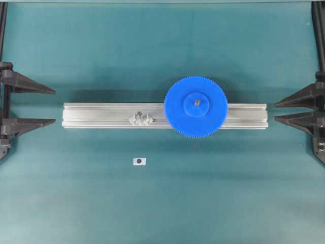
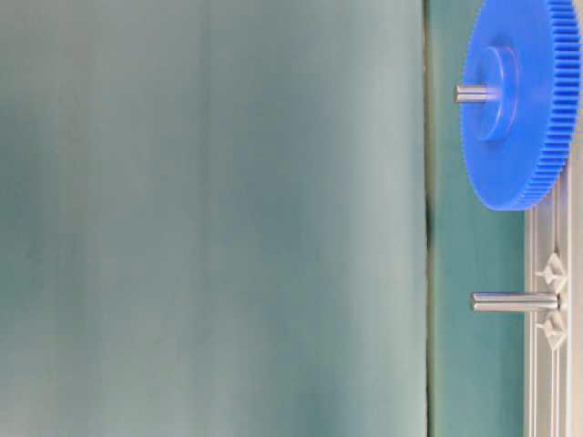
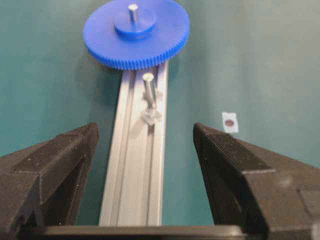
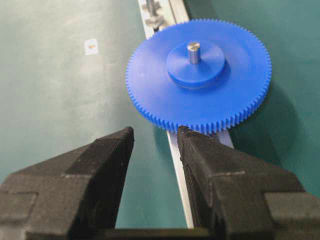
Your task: Insert the large gear onto the shaft.
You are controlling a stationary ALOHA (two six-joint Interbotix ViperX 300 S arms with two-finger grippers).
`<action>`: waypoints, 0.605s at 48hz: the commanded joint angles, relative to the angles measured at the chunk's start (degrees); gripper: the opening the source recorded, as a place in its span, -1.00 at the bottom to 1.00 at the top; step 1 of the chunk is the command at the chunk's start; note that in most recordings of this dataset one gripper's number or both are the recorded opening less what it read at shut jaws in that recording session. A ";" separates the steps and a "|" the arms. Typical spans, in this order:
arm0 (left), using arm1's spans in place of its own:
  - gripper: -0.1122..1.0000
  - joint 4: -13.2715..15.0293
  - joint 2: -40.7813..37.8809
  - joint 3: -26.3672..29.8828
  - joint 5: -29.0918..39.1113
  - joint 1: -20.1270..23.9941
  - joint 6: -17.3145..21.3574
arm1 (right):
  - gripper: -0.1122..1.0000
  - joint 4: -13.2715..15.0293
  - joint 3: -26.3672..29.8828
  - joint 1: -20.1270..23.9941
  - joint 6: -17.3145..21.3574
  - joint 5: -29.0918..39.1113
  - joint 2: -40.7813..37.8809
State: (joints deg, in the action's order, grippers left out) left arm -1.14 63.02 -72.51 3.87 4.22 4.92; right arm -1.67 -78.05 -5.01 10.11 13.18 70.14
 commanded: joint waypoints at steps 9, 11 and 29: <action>0.55 -0.09 1.05 -0.53 -0.26 -0.09 -0.79 | 0.09 0.00 0.53 -0.18 0.53 -1.05 -0.44; 0.55 -0.09 1.32 -0.79 -0.26 -0.09 -1.32 | 0.09 0.09 0.44 -0.18 0.53 -1.14 -0.44; 0.54 -0.09 1.76 -1.49 0.44 -0.18 -2.11 | 0.09 0.00 -1.23 -0.62 0.70 -2.29 0.18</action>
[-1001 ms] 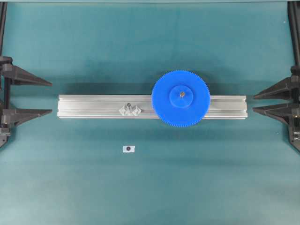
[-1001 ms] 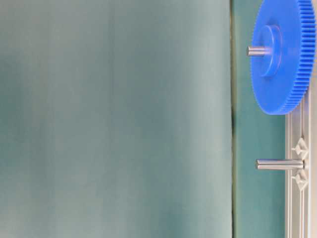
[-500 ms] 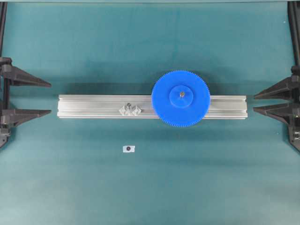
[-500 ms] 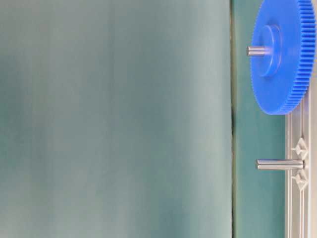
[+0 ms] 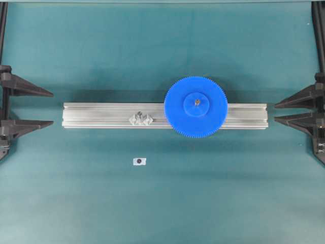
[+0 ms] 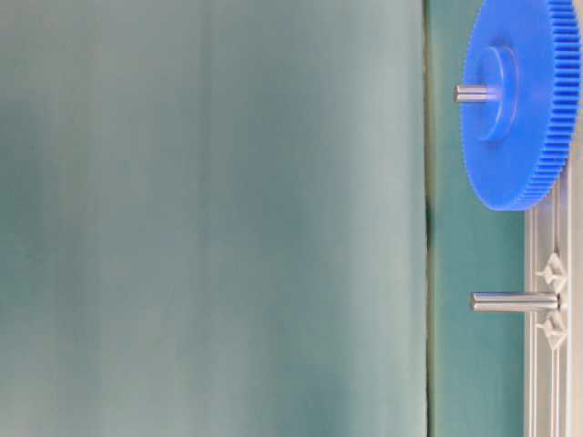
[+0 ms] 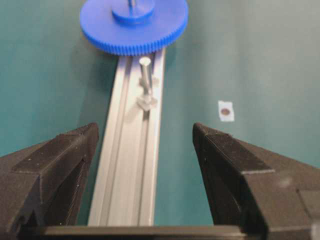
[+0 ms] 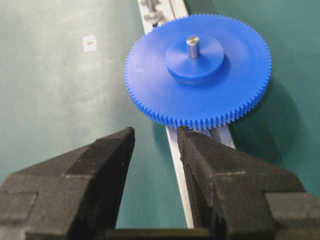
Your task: Insert the large gear onto the shaft.
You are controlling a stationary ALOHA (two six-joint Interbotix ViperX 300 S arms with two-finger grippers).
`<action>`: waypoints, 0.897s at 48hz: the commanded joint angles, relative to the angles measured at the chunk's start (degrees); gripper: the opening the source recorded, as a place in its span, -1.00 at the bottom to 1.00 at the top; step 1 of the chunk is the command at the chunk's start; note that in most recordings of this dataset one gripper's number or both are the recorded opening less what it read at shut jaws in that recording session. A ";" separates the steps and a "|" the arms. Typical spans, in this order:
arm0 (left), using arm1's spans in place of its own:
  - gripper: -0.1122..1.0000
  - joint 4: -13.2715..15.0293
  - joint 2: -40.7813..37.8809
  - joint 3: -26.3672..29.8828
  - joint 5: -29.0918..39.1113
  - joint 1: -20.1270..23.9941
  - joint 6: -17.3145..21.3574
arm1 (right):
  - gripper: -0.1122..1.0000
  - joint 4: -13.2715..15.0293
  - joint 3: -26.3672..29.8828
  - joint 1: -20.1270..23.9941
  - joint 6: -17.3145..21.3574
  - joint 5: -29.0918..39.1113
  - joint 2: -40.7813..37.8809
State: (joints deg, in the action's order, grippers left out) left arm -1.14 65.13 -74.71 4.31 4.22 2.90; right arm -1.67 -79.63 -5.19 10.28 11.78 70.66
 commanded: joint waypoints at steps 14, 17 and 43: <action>0.53 -0.09 -0.18 -0.35 0.97 -0.18 -0.09 | 0.09 0.00 -2.72 -0.88 0.53 -6.77 1.67; 0.53 -0.09 -0.09 -0.44 0.97 -0.09 0.00 | 0.09 0.09 -3.60 -0.88 0.44 -8.00 1.93; 0.45 -0.09 5.89 -7.91 -3.52 -0.09 -4.75 | 0.09 0.09 -7.73 -0.88 0.44 -10.02 2.37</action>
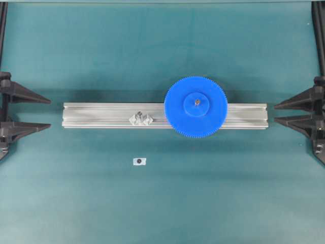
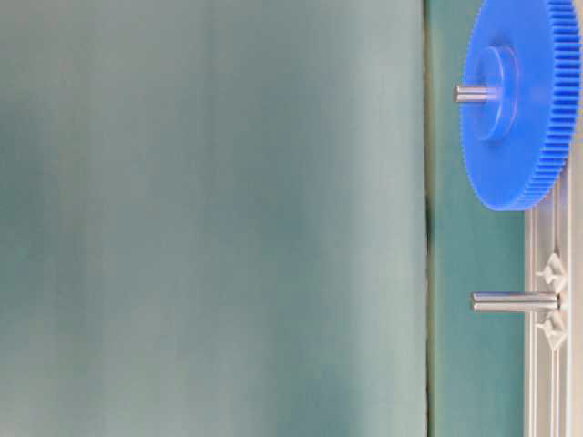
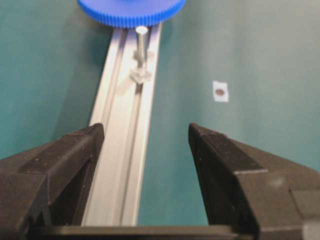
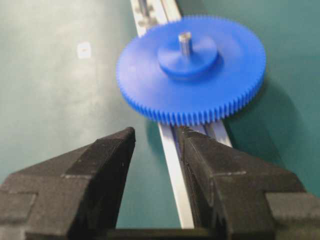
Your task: Insert the large gear onto the shaft.
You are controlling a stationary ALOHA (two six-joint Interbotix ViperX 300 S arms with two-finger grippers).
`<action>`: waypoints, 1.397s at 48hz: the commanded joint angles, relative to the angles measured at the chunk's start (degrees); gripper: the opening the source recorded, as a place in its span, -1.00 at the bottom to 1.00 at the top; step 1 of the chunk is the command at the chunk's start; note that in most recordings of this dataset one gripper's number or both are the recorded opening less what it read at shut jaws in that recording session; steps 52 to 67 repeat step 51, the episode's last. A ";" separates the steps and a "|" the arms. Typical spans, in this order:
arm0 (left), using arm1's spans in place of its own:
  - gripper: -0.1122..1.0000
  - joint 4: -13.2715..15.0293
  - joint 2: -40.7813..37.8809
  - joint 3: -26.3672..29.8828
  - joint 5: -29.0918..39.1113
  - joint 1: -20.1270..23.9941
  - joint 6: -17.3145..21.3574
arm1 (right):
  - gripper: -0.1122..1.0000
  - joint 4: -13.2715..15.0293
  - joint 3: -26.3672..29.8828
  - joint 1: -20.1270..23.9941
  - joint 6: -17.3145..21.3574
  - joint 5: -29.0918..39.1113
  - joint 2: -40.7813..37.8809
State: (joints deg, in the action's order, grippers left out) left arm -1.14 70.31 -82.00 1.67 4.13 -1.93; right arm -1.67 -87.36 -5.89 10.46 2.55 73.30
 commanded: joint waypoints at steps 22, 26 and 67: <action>0.45 -0.18 1.76 -5.27 -3.16 0.00 -0.35 | 0.09 0.62 -5.27 -0.18 4.92 -5.45 0.00; 0.45 -0.09 1.76 -5.98 -4.04 -0.09 -0.44 | 0.09 0.97 -5.19 -0.18 5.36 -4.66 0.00; 0.45 -0.09 1.85 -8.88 -8.79 0.00 -0.26 | 0.09 0.97 -5.19 -0.18 5.45 -4.57 0.09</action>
